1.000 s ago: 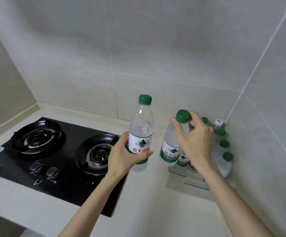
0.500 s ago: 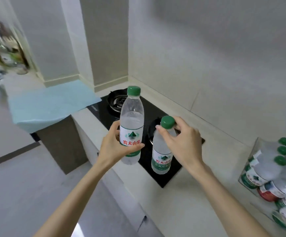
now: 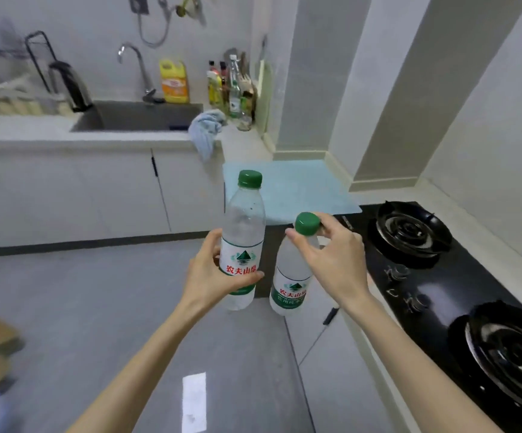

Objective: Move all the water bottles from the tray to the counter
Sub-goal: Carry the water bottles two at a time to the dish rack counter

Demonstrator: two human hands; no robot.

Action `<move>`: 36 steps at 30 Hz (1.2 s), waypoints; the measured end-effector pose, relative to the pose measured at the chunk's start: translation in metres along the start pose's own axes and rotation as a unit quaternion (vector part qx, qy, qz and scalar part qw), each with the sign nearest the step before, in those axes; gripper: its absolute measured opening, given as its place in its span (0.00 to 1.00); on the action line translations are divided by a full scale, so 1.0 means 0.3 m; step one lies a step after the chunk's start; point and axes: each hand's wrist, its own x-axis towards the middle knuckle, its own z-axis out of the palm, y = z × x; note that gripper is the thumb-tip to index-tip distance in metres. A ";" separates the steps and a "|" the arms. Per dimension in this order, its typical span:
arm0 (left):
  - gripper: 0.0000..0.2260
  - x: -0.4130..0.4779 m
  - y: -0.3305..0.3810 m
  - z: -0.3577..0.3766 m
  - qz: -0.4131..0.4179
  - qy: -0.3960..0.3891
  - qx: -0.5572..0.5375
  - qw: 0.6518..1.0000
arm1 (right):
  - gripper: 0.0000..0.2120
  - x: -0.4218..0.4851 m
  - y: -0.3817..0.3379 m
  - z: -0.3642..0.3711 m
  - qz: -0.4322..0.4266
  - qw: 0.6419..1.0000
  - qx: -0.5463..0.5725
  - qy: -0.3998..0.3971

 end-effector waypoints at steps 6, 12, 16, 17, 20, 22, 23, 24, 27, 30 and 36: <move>0.37 0.086 -0.132 -0.371 -0.046 0.132 0.037 0.989 | 0.14 0.201 -0.173 0.414 -0.060 0.993 0.048 -0.087; 0.40 0.241 -0.251 -0.723 -0.081 0.242 0.059 0.965 | 0.18 0.407 -0.367 0.845 -0.130 0.969 0.097 -0.185; 0.37 0.385 -0.312 -0.949 -0.089 0.299 0.064 0.948 | 0.18 0.571 -0.501 1.121 -0.153 0.951 0.132 -0.236; 0.37 0.419 -0.326 -0.999 -0.090 0.313 0.064 0.943 | 0.17 0.608 -0.534 1.179 -0.159 0.945 0.141 -0.248; 0.35 0.540 -0.353 -1.178 -0.092 0.357 0.069 0.927 | 0.14 0.743 -0.663 1.365 -0.168 0.932 0.173 -0.270; 0.34 0.621 -0.364 -1.309 -0.088 0.380 0.075 0.918 | 0.12 0.840 -0.762 1.498 -0.175 0.919 0.197 -0.294; 0.34 0.651 -0.362 -1.362 -0.085 0.387 0.078 0.915 | 0.12 0.878 -0.805 1.549 -0.182 0.915 0.204 -0.298; 0.34 0.687 -0.365 -1.430 -0.085 0.395 0.079 0.911 | 0.12 0.920 -0.857 1.614 -0.186 0.912 0.208 -0.300; 0.34 0.777 -0.385 -1.606 -0.088 0.427 0.077 0.897 | 0.13 1.019 -0.976 1.789 -0.204 0.904 0.216 -0.306; 0.35 0.875 -0.435 -1.781 -0.089 0.448 0.077 0.886 | 0.14 1.105 -1.090 1.970 -0.223 0.899 0.213 -0.311; 0.35 1.095 -0.574 -2.156 -0.088 0.449 0.080 0.885 | 0.12 1.255 -1.290 2.348 -0.224 0.893 0.217 -0.325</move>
